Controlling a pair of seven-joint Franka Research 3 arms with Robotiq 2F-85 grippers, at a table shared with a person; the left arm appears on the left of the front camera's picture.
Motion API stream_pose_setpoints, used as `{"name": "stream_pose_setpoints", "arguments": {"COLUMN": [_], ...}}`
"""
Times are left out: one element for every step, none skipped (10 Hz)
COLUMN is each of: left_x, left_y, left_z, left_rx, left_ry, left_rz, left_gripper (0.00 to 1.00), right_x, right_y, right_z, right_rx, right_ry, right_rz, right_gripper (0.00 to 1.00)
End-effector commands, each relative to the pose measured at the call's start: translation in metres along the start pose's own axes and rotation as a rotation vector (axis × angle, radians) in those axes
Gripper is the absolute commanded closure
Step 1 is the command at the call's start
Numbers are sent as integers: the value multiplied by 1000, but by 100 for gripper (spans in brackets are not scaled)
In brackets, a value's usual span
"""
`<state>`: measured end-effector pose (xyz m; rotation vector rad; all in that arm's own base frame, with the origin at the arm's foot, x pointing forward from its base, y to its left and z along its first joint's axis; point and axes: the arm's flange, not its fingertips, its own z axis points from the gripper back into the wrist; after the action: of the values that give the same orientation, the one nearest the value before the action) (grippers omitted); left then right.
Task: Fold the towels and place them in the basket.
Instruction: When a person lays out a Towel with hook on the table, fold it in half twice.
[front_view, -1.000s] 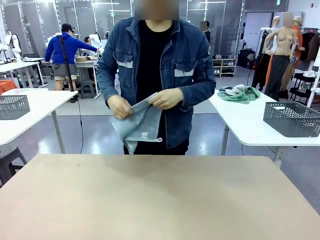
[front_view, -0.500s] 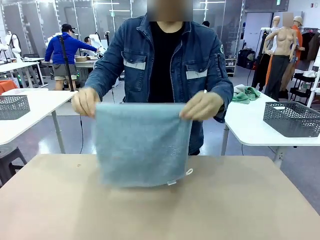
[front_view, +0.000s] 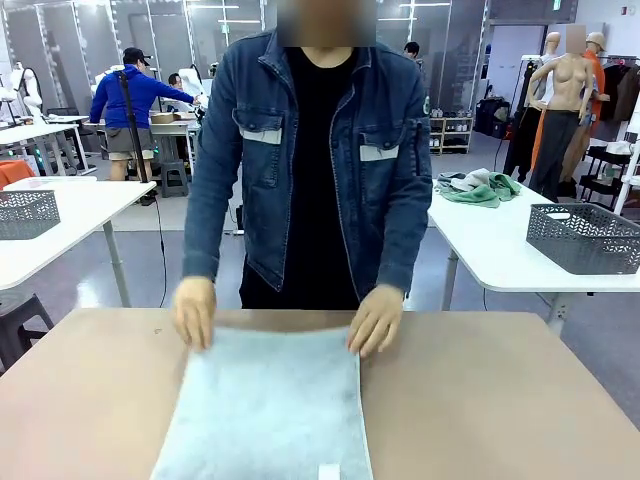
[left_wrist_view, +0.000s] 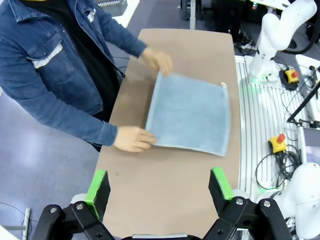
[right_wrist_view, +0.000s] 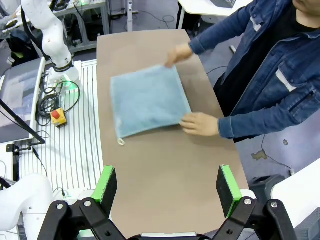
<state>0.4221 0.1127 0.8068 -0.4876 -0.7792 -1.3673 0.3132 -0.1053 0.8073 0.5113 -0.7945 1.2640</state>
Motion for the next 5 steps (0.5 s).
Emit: {"name": "stream_pose_setpoints", "arguments": {"left_x": [1,1,1,1,1], "left_y": [-1,-1,-1,-1,-1], "left_z": [0,0,0,0,0], "left_rx": [1,1,1,1,1], "left_ry": [-1,-1,-1,-1,-1], "left_rz": [-2,-2,-2,-2,-2], "left_gripper": [0,0,0,0,0], "right_x": [1,1,1,1,1], "right_y": [0,0,0,0,0], "right_z": [0,0,0,0,0], "right_rx": [-6,-6,-6,-6,-6], "right_ry": [-3,-3,-3,-3,-3], "right_rz": [0,0,0,0,0], "right_gripper": [0,0,0,0,0]}}
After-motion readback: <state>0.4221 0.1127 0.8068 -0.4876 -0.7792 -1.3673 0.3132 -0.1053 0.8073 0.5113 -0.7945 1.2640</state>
